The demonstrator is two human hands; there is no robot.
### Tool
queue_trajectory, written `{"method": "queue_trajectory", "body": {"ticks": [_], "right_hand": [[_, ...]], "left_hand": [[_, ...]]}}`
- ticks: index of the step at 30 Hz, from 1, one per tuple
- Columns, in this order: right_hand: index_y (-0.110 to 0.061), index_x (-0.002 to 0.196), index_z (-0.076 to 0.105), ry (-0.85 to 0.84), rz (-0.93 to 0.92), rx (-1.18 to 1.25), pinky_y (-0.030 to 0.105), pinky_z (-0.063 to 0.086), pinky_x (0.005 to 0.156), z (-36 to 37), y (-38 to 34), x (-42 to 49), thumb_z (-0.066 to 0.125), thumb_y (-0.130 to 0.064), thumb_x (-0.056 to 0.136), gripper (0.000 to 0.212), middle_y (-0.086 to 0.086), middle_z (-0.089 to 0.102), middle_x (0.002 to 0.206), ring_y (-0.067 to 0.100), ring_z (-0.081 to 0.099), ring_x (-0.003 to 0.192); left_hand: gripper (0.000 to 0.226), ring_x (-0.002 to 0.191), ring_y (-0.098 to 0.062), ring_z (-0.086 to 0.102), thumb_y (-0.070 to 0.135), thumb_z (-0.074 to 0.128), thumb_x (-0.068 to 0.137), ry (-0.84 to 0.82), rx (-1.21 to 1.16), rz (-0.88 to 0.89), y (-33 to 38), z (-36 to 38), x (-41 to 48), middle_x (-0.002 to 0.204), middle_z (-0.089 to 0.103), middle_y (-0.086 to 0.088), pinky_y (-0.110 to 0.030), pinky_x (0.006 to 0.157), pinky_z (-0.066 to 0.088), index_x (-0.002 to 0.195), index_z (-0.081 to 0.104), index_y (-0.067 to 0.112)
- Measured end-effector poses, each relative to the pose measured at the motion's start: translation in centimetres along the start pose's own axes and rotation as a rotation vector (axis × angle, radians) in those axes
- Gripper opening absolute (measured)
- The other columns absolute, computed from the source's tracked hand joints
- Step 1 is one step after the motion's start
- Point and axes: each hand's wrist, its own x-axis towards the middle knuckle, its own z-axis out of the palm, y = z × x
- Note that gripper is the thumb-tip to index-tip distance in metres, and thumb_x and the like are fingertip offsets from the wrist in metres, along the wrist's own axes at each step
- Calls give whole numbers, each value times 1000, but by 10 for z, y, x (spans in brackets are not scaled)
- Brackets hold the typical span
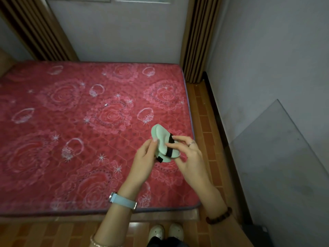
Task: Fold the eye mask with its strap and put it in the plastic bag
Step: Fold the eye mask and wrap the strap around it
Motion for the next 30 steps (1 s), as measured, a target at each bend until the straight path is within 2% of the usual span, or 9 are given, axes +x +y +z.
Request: {"method": "queue_trajectory", "body": {"ticks": [3, 6, 8, 10, 14, 18, 23, 26, 30], "right_hand": [[-20, 119, 72, -80, -66, -14, 12, 37, 105, -2, 3, 2, 67, 4, 86, 41, -6, 50, 134, 15, 48, 127], [-20, 124, 71, -172, -111, -76, 27, 40, 111, -7, 5, 5, 59, 12, 87, 50, -3, 47, 142, 18, 43, 133], [-22, 125, 70, -248, -115, -71, 29, 38, 113, -10, 3, 7, 54, 15, 86, 55, -4, 45, 146, 17, 41, 136], [-23, 122, 72, -242, -95, 8, 26, 38, 112, -13, -2, 10, 53, 14, 87, 54, -5, 49, 143, 14, 44, 134], [-22, 124, 66, 29, 35, 207, 25, 48, 103, -22, -6, 26, 63, -1, 91, 39, -2, 60, 127, 6, 57, 119], [-21, 131, 58, -161, 208, 426, 26, 54, 95, -32, -3, 43, 68, -12, 92, 41, -2, 64, 126, 6, 64, 113], [-31, 129, 61, -269, 123, 412, 33, 57, 94, -37, 1, 51, 72, -11, 89, 47, 5, 63, 123, 20, 64, 112], [-30, 123, 64, -336, 79, 410, 39, 58, 92, -40, 3, 53, 74, -15, 87, 40, 1, 65, 120, 28, 65, 108], [-29, 106, 68, -370, 117, 397, 25, 58, 76, -45, 4, 57, 80, -28, 81, 27, 1, 67, 102, 12, 67, 84]], "left_hand": [[46, 76, -17, 64, 57, 54, 88, 15, 22, 15, 1, -2, 2, 85, 68, 0, -34, 72, 52, 99, 67, 15], [33, 93, -23, 71, 49, 62, 88, 53, 34, -8, 1, -4, 6, 100, 74, -4, -44, 84, 58, 107, 67, 24], [29, 96, -24, 71, 41, 63, 90, 77, 24, -7, 1, -4, 8, 104, 74, -6, -50, 88, 57, 111, 65, 21], [26, 98, -27, 71, 34, 61, 93, 77, 16, 10, 1, -4, 9, 106, 74, -7, -52, 89, 57, 114, 64, 19], [27, 103, -28, 70, 29, 55, 97, 29, -30, 39, 3, -6, 10, 109, 74, -4, -41, 86, 57, 120, 62, 19], [32, 113, -21, 66, 30, 52, 98, -57, -50, 60, 6, -5, 8, 122, 69, -2, -40, 94, 53, 129, 57, 21], [40, 110, -11, 67, 36, 62, 89, -65, 3, 104, 9, -5, 9, 118, 71, 6, -25, 88, 56, 127, 60, 24], [29, 105, -14, 70, 22, 62, 92, -56, 35, 124, 11, -10, 12, 113, 74, 1, -28, 85, 57, 121, 64, 21], [31, 101, -24, 72, 16, 63, 91, -72, 35, 118, 14, -18, 13, 110, 74, -10, -36, 86, 60, 121, 64, 9]]}}
